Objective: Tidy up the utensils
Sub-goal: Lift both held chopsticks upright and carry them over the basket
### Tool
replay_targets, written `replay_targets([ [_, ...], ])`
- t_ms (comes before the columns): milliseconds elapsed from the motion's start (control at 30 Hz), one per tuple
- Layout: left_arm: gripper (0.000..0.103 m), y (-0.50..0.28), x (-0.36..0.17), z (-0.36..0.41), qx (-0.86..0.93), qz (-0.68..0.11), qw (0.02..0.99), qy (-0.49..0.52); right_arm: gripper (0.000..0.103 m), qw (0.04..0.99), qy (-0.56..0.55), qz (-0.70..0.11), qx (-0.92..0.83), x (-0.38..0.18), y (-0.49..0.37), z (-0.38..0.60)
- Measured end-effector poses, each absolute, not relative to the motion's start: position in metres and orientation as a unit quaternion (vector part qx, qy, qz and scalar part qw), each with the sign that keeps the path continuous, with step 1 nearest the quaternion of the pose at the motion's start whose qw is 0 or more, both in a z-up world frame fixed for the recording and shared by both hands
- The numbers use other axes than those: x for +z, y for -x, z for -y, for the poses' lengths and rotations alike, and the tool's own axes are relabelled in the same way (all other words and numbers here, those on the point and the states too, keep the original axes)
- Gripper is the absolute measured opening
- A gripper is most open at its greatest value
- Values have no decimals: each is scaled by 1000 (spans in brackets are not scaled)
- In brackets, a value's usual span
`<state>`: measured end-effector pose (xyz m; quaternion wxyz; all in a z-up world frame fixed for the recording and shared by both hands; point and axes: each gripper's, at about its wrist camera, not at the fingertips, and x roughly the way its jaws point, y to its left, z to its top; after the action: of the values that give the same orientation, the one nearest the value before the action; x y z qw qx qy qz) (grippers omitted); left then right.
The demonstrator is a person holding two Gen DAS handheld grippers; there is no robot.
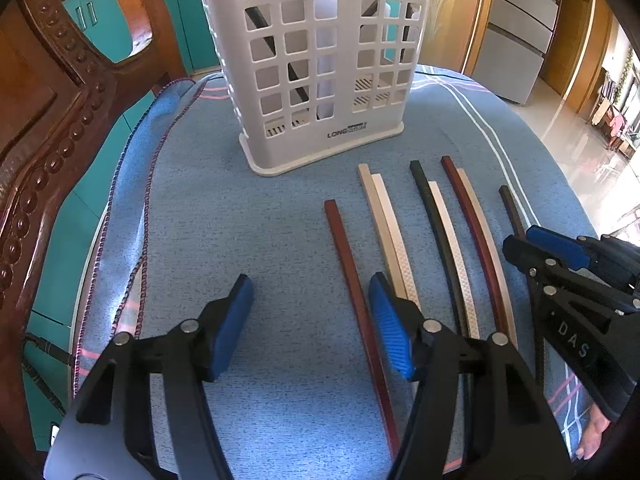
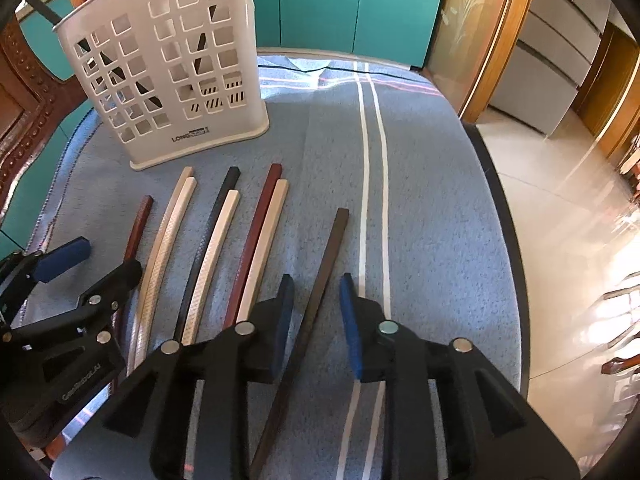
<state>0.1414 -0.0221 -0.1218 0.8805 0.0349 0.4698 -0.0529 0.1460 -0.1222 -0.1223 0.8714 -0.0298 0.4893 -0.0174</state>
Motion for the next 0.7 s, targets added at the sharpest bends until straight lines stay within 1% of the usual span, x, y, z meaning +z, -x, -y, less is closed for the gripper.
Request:
replay_targets([
  [100,62,-141,-121,24,-51,-468,882,-42,27,873,34,-487,-19,-123,-147,121],
  [167,58,-141,-121,26,-53,-467,882,-43,27,874,36,-485,-20,-123,-148,121],
  [233,39,-141,-120,29,-72,-469,880,-33,26,874,32,-485,-15,-123,-148,122],
  [267,34,-140,-119,31,-79,-469,879,-34,19,874,24,-485,-8,-123,-146,123],
  [300,25,-139,-119,33,-84,-468,879,-35,13,873,5,-487,4,-122,-146,126],
  [333,14,-139,-119,34,-87,-467,879,-34,10,873,-8,-488,12,-121,-143,127],
  [367,11,-139,-118,34,-91,-467,879,-31,8,873,-20,-487,20,-121,-143,128],
  [433,7,-138,-117,32,-94,-467,879,-16,7,878,-29,-476,29,-116,-141,128],
  [533,7,-134,-104,22,-96,-446,890,5,6,895,-38,-442,42,-96,-133,128],
  [700,7,-113,-58,1,-108,-389,914,44,7,919,-69,-379,82,-45,-115,140],
])
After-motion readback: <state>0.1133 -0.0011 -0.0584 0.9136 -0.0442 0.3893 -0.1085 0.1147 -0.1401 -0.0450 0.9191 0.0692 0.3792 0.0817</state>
